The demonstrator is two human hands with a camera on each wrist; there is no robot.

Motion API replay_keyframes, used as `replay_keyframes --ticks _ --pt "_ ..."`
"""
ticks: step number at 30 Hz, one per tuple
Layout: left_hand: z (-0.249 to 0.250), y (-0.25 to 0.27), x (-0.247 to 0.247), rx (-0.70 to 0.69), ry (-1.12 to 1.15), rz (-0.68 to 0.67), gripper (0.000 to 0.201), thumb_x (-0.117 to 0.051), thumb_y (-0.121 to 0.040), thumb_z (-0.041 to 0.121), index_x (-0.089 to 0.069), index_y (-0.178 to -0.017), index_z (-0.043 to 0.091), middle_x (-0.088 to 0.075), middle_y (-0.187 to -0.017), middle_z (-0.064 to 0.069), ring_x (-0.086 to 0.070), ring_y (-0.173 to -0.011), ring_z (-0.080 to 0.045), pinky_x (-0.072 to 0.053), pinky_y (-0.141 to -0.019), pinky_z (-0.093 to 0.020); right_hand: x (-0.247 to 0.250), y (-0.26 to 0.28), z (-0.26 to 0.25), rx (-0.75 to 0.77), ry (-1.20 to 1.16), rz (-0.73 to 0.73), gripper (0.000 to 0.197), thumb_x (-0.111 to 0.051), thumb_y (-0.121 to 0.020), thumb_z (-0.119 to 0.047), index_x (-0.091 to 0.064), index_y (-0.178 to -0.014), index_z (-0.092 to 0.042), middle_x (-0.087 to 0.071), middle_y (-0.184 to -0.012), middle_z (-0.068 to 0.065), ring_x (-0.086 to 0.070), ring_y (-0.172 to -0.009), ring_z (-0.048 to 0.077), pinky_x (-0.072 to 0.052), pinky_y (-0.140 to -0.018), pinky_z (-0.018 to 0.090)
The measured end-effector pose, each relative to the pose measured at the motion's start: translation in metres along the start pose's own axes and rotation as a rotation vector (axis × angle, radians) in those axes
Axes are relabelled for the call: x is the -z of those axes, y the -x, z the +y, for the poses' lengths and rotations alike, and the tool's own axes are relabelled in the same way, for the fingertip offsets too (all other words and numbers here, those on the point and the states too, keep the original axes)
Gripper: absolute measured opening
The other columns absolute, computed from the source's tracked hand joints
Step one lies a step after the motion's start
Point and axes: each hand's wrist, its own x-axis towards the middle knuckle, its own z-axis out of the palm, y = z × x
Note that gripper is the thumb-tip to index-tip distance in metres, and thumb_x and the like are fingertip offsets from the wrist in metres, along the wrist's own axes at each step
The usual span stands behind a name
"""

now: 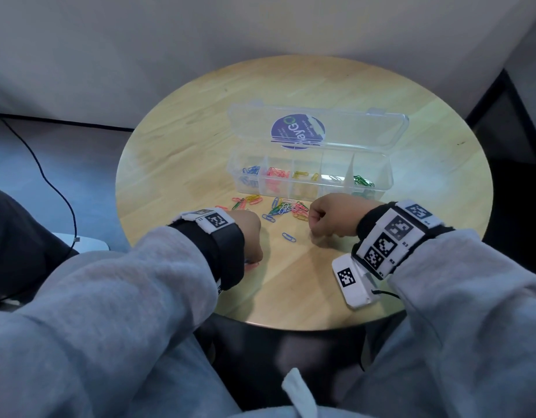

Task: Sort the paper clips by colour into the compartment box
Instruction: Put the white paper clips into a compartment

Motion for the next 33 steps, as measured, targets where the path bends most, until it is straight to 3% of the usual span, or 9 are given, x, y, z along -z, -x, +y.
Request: replay_keyframes --ticks 6,8,12,15,17,19,24,30,33 --pt "-0.001 0.005 -0.002 -0.055 0.047 0.017 0.019 -0.066 -0.063 0.021 -0.073 -0.079 0.013 -0.057 -0.068 -0.002 -0.052 -0.063 -0.022 -0.035 -0.053 -0.021 0.001 -0.004 0.008 0.009 -0.292 -0.001 0.013 -0.061 -0.083 -0.005 -0.063 -0.088 -0.017 -0.057 -0.071 0.003 -0.053 -0.062 0.017 -0.044 -0.056 0.021" --pt "-0.002 0.008 0.000 -0.069 0.130 0.020 0.013 -0.064 -0.067 0.022 -0.071 -0.076 0.015 -0.058 -0.066 -0.001 -0.052 -0.061 -0.021 -0.036 -0.054 -0.021 0.001 -0.003 0.007 0.005 -0.385 -0.022 0.019 -0.053 -0.085 0.001 -0.065 -0.091 -0.013 -0.053 -0.065 0.003 -0.051 -0.055 0.013 -0.044 -0.052 0.019" --pt "-0.010 0.008 0.011 -0.092 0.443 -0.012 0.006 -0.063 -0.073 0.020 -0.064 -0.073 0.015 -0.048 -0.057 -0.001 -0.045 -0.057 -0.021 -0.046 -0.060 -0.029 0.001 -0.002 0.006 -0.024 -0.578 -0.118 0.029 -0.041 -0.089 0.006 -0.061 -0.073 -0.008 -0.048 -0.065 0.007 -0.046 -0.051 0.014 -0.042 -0.041 0.018" --pt "-0.017 0.009 0.020 -0.091 0.714 -0.051 0.010 -0.061 -0.065 0.020 -0.058 -0.064 0.011 -0.048 -0.062 -0.006 -0.039 -0.058 -0.022 -0.033 -0.054 -0.023 0.002 -0.003 0.005 -0.062 -0.678 -0.138 0.031 -0.036 -0.092 0.005 -0.056 -0.072 -0.006 -0.046 -0.066 0.009 -0.045 -0.051 0.016 -0.041 -0.038 0.017" --pt "-0.018 0.010 0.026 -0.079 0.942 -0.065 0.013 -0.053 -0.073 0.010 -0.054 -0.061 0.007 -0.053 -0.061 -0.010 -0.041 -0.054 -0.020 -0.032 -0.049 -0.019 0.003 -0.001 0.003 -0.073 -0.762 -0.153 0.030 -0.032 -0.095 0.002 -0.051 -0.073 -0.005 -0.045 -0.065 0.010 -0.044 -0.053 0.018 -0.040 -0.037 0.016" --pt "-0.018 0.010 0.032 -0.069 1.144 -0.070 0.021 -0.044 -0.083 0.000 -0.053 -0.064 0.003 -0.060 -0.053 -0.007 -0.048 -0.050 -0.015 -0.037 -0.043 -0.016 0.003 0.002 0.002 -0.067 -0.838 -0.161 0.026 -0.034 -0.096 -0.003 -0.049 -0.075 -0.005 -0.045 -0.067 0.010 -0.044 -0.057 0.020 -0.041 -0.039 0.017" --pt "-0.016 0.010 0.043 -0.079 1.536 -0.082 0.021 -0.038 -0.087 0.004 -0.048 -0.068 0.007 -0.065 -0.057 -0.006 -0.058 -0.043 -0.010 -0.047 -0.042 -0.014 0.010 0.010 0.004 -0.038 -1.018 -0.134 0.021 -0.037 -0.097 -0.008 -0.055 -0.087 -0.004 -0.053 -0.070 0.009 -0.052 -0.060 0.018 -0.047 -0.049 0.019" --pt "0.007 0.008 0.064 -0.109 1.644 -0.054 0.021 -0.038 -0.087 0.004 -0.052 -0.071 0.001 -0.058 -0.075 -0.009 -0.054 -0.050 -0.010 -0.047 -0.043 -0.013 0.036 0.018 0.024 0.031 -1.405 0.021 0.023 -0.036 -0.095 -0.007 -0.057 -0.097 0.003 -0.060 -0.085 0.018 -0.060 -0.075 0.024 -0.057 -0.062 0.022" --pt "0.022 0.005 0.075 -0.159 1.689 -0.039 0.016 -0.042 -0.089 0.005 -0.051 -0.076 0.002 -0.059 -0.080 -0.012 -0.058 -0.057 -0.013 -0.053 -0.052 -0.018 0.047 0.017 0.035 0.020 -1.499 0.105 0.021 -0.038 -0.094 -0.011 -0.053 -0.101 0.001 -0.059 -0.090 0.020 -0.060 -0.080 0.025 -0.057 -0.064 0.023"
